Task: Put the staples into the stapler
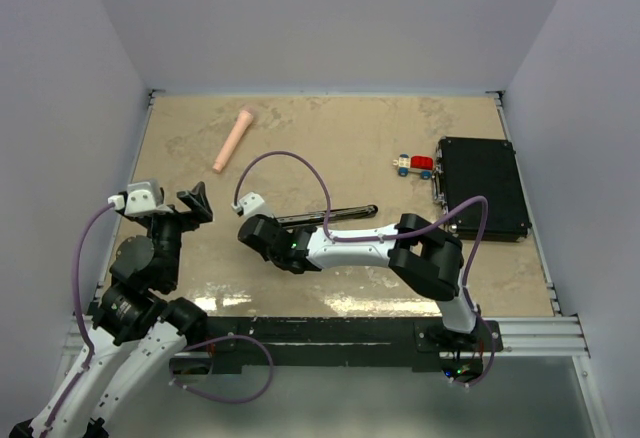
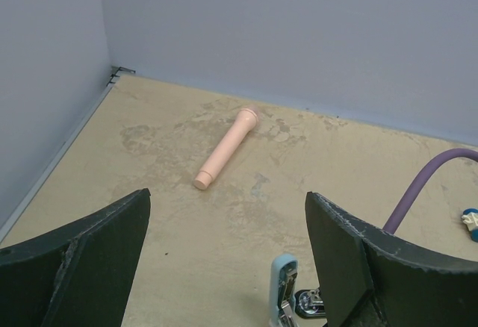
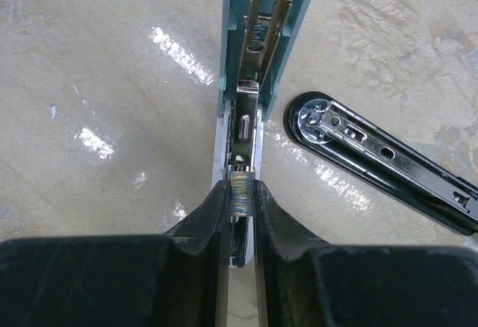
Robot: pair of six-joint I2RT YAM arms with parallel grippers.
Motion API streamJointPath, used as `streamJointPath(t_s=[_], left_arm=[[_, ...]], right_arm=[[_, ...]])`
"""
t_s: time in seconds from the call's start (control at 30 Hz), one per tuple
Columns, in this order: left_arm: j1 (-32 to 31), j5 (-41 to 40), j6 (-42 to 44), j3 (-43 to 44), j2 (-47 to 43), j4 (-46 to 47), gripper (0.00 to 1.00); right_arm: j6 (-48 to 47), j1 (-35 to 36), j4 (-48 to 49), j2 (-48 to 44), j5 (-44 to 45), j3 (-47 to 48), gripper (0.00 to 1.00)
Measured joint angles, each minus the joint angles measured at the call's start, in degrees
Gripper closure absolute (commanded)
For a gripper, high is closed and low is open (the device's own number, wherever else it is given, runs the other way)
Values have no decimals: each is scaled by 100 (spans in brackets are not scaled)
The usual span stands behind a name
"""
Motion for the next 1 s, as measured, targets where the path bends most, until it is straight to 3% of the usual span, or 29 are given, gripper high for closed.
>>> streamJointPath(t_s=[1.0], left_arm=[[2, 7, 0, -2, 7, 4, 12]], right_arm=[[-96, -33, 15, 114, -151, 28, 99]])
